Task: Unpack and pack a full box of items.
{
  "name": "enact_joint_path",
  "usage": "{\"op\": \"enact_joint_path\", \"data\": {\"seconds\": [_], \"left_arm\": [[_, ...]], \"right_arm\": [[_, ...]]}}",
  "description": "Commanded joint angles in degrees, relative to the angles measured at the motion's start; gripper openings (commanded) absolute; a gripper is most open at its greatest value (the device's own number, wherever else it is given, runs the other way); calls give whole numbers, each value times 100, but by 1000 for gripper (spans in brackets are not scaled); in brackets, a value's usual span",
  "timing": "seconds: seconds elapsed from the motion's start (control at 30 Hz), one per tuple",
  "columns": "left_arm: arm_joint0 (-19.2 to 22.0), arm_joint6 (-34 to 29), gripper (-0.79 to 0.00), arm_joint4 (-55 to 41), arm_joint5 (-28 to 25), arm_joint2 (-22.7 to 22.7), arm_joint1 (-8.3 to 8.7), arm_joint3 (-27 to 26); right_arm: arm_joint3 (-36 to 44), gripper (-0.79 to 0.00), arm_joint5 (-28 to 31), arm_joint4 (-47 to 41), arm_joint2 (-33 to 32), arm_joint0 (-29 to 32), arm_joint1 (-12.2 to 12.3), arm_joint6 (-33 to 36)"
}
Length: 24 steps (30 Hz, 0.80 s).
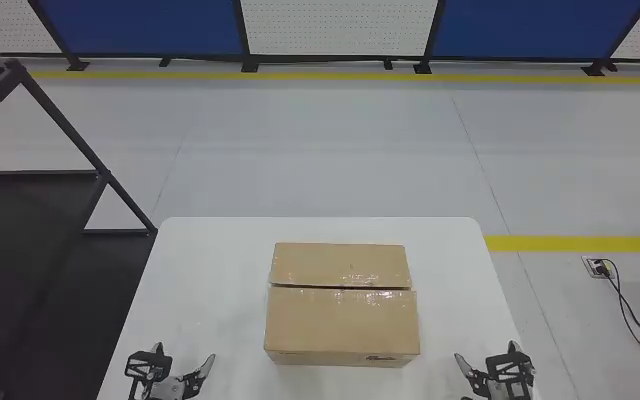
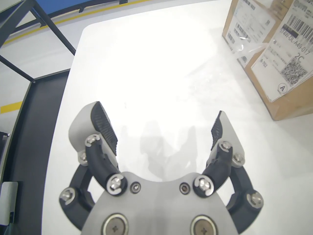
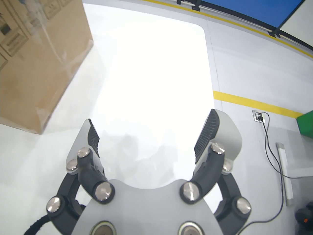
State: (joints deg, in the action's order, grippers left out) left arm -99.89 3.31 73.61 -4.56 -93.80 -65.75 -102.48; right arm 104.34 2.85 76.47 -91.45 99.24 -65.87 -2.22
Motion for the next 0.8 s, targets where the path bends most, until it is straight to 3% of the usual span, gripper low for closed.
{"op": "enact_joint_path", "data": {"seconds": [0.0, 0.2, 0.3, 0.43, 0.57, 0.77], "left_arm": [[-83, 161, 0, -296, -214, -165, 4, -22], [-284, 692, 0, -644, -859, -573, 30, -147], [-341, 1006, 0, -680, -1308, -790, 55, -238], [-319, 1308, 0, -209, -1742, -1057, 108, -441], [-313, 1755, 0, 44, -2164, -1227, 142, -602], [-313, 1755, 0, 44, -2164, -1227, 142, -602]], "right_arm": [[87, 0, 62, 133, -16, 51, 3, -172], [319, 0, 159, 280, -109, 57, 6, -261], [453, 0, 600, 494, -181, -59, 42, -156], [676, 0, 1123, 758, -354, -217, 94, -200], [812, 0, 1212, 652, -511, -349, 105, -159], [827, 0, 1239, 654, -525, -352, 107, -157]]}}
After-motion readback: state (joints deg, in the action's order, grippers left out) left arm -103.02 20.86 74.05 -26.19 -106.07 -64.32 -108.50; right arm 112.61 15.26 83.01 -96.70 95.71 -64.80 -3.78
